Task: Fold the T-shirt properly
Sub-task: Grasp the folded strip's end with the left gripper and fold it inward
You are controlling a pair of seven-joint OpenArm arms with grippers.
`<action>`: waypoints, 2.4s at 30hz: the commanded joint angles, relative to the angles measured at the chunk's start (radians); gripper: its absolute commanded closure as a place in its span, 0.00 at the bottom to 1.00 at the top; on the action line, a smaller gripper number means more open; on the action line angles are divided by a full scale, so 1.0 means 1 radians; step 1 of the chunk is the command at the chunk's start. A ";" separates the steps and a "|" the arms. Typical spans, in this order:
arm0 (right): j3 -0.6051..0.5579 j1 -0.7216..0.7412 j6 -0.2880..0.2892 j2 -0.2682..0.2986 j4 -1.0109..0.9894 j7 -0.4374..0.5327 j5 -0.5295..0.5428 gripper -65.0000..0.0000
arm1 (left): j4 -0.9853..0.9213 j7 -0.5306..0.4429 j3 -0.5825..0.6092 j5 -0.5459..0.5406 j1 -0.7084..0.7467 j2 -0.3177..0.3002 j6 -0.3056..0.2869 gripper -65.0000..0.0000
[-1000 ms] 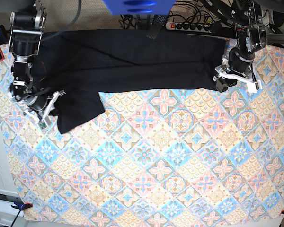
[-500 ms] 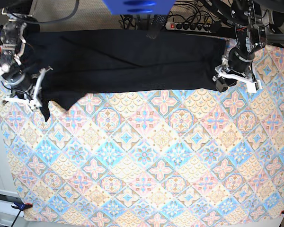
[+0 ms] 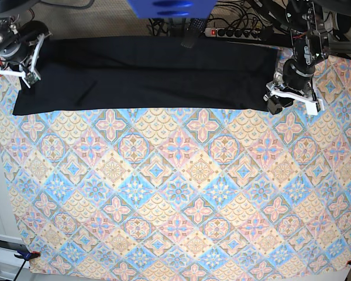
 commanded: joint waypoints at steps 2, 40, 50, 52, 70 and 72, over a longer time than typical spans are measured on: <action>0.000 0.009 -0.009 0.020 0.013 0.013 -0.003 0.99 | 0.012 -0.018 -0.006 -0.007 -0.001 -0.007 -0.006 0.59; 0.063 0.098 -0.009 -0.116 0.016 0.059 -0.004 0.41 | -0.147 0.494 0.021 0.003 -0.123 -0.226 -0.095 0.58; 0.063 0.101 -0.009 -0.116 0.016 0.059 -0.004 0.41 | -0.201 0.485 0.106 0.003 -0.127 -0.226 -0.095 0.58; 0.063 0.104 -0.009 -0.116 0.016 0.059 -0.004 0.41 | -0.201 0.485 0.106 0.003 -0.127 -0.215 -0.095 0.58; 0.069 0.115 -0.009 -0.116 0.016 0.059 -0.004 0.41 | -0.307 0.431 0.264 -0.006 -0.151 -0.166 -0.097 0.63; 0.069 0.115 -0.009 -0.116 0.016 0.059 -0.004 0.41 | -0.281 0.431 0.280 -0.006 -0.148 -0.163 -0.098 0.71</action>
